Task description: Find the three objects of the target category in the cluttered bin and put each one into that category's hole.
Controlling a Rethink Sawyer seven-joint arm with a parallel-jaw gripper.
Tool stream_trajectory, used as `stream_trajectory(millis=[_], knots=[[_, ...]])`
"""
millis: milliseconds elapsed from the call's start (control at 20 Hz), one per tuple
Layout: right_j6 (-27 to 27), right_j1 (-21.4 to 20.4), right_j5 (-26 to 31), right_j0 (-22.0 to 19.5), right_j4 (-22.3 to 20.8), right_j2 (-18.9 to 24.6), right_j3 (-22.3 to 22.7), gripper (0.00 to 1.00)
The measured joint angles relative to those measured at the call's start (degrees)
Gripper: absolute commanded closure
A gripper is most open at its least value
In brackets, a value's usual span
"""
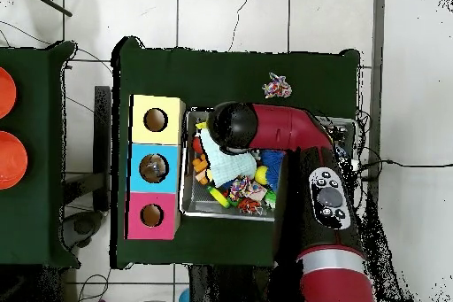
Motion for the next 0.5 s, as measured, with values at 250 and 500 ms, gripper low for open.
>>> stream_trajectory(millis=[250, 500], knots=[[0.0, 0.0, 0.0, -0.5, 0.0, -0.3, 0.0, 1.0], [0.0, 0.0, -0.2, -0.8, 0.0, -0.4, 0.0, 0.0]])
